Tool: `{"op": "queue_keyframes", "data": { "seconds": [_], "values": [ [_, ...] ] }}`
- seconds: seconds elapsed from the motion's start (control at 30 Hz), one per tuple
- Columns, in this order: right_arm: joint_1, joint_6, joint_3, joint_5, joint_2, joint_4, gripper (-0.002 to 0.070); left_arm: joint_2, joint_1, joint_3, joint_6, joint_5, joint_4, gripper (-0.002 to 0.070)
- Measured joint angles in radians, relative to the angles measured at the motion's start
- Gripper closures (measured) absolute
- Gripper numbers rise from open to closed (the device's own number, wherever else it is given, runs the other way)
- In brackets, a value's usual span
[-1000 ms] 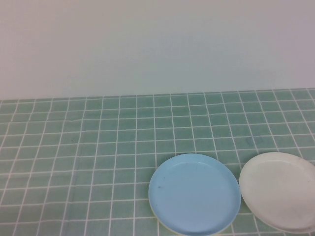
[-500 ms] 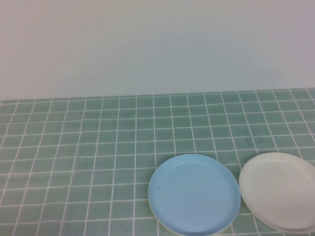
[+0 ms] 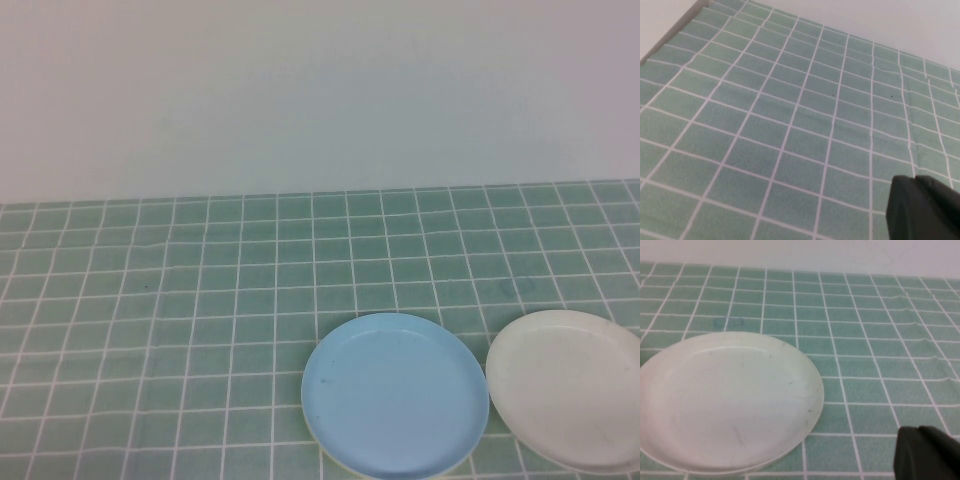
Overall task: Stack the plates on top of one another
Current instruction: Pick up the white plate
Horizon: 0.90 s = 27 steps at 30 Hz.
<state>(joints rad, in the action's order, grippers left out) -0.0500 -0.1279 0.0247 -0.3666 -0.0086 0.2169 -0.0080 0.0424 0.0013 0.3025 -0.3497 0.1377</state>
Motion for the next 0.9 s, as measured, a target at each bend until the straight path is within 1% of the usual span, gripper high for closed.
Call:
{"op": "queue_keyframes", "data": {
  "seconds": [0.63,0.73,0.9],
  "values": [
    [0.0,0.01,0.0,0.014,0.0,0.0,0.0678,0.0,0.0,0.0,0.0,0.002,0.0,0.0676],
    [0.0,0.01,0.002,0.084,0.0,-0.005,0.0678,0.0,0.0,0.0,-0.001,0.002,0.0,0.0676],
    [0.0,-0.019,0.002,0.354,0.0,-0.056,0.0678,0.0,0.0,0.0,-0.001,0.002,0.0,0.0676]
  ]
}}
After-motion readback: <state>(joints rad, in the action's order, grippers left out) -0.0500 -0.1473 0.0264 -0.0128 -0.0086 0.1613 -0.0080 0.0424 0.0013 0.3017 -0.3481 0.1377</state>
